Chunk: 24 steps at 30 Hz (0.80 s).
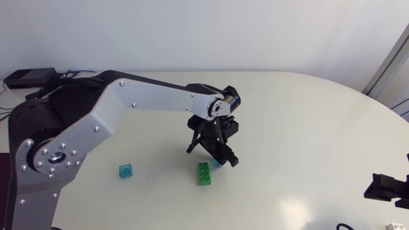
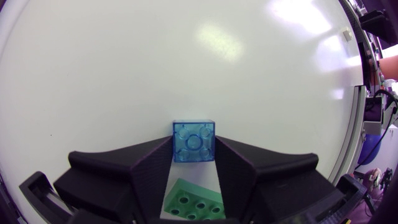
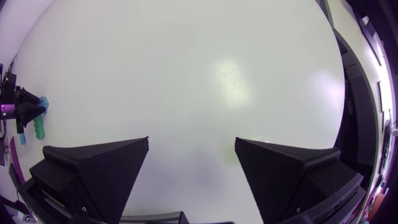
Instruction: Sort duplo bricks by size, large to the right and small to the left
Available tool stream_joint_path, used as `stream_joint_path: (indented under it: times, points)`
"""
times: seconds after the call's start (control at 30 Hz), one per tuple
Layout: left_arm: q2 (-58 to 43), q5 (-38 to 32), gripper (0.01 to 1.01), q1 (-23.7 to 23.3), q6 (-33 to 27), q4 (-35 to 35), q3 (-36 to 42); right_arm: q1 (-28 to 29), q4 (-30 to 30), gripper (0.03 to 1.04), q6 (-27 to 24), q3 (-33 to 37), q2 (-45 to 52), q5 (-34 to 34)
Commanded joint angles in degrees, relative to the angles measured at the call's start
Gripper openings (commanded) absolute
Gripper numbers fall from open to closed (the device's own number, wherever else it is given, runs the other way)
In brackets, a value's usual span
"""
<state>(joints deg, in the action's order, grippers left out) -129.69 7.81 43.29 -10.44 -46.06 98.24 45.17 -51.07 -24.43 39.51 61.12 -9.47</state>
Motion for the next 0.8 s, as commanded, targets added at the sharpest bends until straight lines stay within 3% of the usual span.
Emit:
stream_joint_path:
  times: [0.0, 0.4, 0.77]
  points:
    - [-2.0, 0.6, 0.257, 0.6, 1.5, -1.3, 1.3, 1.9, -0.4, 1.0, -2.4, -1.9, 1.0, -0.9]
    - [3.7, -0.7, 0.231, -1.7, 1.6, -4.6, -0.2, 8.8, -0.4, 1.0, -7.1, -2.2, 2.4, 2.1]
    - [18.2, -1.5, 0.231, -9.3, -1.6, -3.8, -15.4, 18.9, 1.7, 1.0, -18.3, 3.2, 15.4, 3.8]
